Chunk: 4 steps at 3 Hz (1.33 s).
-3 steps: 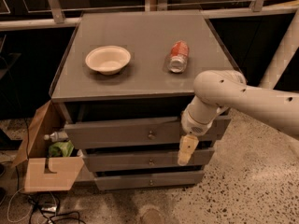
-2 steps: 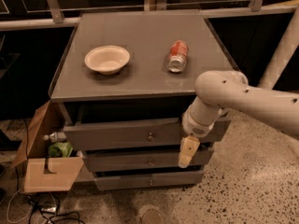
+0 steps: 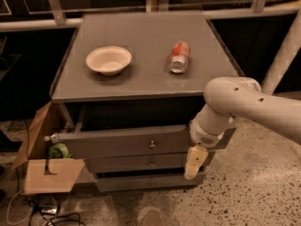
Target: Open top drawer
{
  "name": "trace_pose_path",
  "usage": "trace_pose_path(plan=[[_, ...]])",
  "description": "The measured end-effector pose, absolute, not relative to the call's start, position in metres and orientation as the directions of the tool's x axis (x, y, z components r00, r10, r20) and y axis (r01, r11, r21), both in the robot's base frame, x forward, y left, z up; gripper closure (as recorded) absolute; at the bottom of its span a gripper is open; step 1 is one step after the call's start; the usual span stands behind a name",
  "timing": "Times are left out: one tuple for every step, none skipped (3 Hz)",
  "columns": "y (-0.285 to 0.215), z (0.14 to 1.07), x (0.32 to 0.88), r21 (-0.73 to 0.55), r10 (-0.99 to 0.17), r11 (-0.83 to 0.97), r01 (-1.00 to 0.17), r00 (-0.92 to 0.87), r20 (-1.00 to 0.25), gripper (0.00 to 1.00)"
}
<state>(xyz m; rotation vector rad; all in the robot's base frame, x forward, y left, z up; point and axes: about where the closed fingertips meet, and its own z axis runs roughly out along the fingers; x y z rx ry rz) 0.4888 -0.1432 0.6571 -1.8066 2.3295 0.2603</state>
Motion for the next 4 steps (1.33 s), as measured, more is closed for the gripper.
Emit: trace_pose_path(plan=[[-0.148,0.662,0.467,0.048,-0.932,0.265,-0.963,-0.269,-0.242,0.00],[-0.147,0.663,0.467,0.047,-0.932,0.264,-0.963,-0.268,-0.243,0.00],[-0.143,0.695,0.484,-0.015,-0.933,0.249,-0.968,-0.235,-0.273,0.00],[-0.143,0.693,0.486,-0.014,-0.933,0.249,-0.968,-0.236,-0.273,0.00]])
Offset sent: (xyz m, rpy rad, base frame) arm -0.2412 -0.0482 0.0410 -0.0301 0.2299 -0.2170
